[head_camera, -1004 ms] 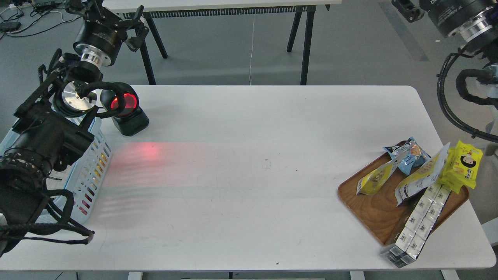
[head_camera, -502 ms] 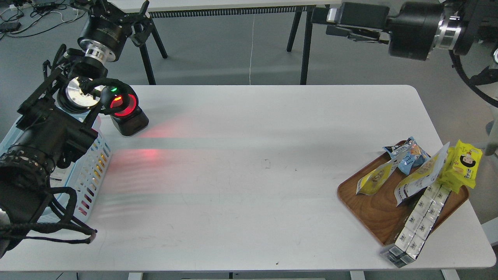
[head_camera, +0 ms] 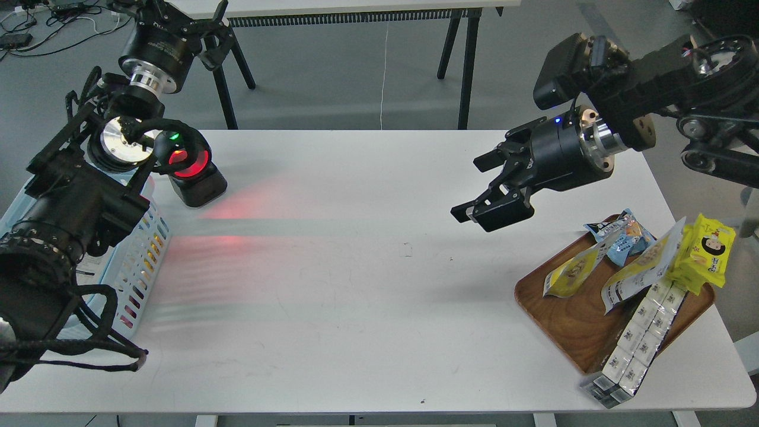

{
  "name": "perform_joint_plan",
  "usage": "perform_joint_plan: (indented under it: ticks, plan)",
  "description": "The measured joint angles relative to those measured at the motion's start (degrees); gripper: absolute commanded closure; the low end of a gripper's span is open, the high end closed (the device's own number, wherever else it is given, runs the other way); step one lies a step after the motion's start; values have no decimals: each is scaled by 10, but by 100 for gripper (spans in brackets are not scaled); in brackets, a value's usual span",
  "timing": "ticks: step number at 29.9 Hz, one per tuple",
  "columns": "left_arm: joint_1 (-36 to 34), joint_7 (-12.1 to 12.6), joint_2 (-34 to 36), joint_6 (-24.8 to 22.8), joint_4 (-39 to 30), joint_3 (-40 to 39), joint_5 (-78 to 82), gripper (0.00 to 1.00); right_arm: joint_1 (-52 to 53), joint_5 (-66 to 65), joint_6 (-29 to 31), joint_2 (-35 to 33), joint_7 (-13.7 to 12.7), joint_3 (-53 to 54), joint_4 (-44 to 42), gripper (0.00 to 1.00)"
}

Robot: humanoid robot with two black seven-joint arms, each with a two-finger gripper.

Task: Scan snack and place in basket
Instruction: 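Lower the right gripper onto the yellow snack bag and close it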

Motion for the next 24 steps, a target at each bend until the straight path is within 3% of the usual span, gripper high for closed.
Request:
perform_joint_plan:
  ticks: [10,16,24]
  plan:
    - [-1,0,3,0,0,0,0,0,20,-149,-7,-26,0,-84,85,6]
    - [0,-1,5,0,0,0,0,0,20,-282,-40,-59,0,-117,101,6]
    - [0,-2,8,0,0,0,1,0,19,-310,-46,-98,0,-160,99,11]
